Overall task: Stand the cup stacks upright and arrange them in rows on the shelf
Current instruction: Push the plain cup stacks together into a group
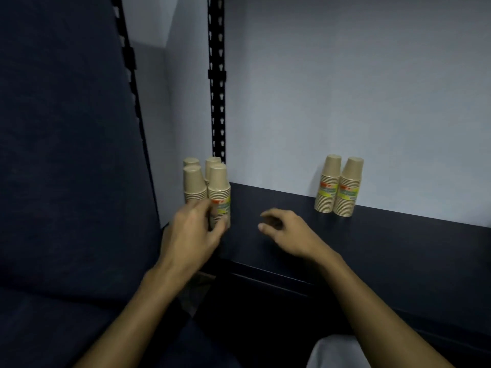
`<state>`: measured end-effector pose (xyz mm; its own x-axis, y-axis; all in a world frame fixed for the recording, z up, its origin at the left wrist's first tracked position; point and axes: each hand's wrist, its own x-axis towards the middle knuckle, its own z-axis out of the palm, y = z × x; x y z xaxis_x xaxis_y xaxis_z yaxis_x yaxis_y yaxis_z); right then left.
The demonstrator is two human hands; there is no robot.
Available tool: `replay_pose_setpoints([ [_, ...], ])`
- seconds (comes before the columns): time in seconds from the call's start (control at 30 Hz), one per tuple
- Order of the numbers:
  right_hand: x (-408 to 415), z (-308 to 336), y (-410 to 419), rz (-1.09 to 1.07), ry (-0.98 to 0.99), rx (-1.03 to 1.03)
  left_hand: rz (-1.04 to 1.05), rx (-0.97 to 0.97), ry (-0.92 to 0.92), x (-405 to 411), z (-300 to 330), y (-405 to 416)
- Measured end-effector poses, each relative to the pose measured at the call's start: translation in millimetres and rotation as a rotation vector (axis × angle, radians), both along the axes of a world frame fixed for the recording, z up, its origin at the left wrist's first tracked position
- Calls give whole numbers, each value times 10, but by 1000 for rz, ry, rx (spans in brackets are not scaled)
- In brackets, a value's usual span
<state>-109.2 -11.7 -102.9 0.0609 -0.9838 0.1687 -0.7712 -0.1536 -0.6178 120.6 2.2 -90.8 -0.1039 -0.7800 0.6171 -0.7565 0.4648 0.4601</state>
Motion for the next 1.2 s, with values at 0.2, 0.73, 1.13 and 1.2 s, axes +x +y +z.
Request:
replay_pose_setpoints([
  [0.2,670,328,-407,60,-282,-92,106,101,218,269,117,-350],
  [0.73,511,49,-377,98,-429,-192,-100,216,354,45,-196,-446],
  [1.13,-584,-17,193,-2,-463,-252,-367,295,323,-901,-228,-339],
  [1.2,-724,-25,295,-32,-471,-263,-410,301,326,-1050,-240,-327],
])
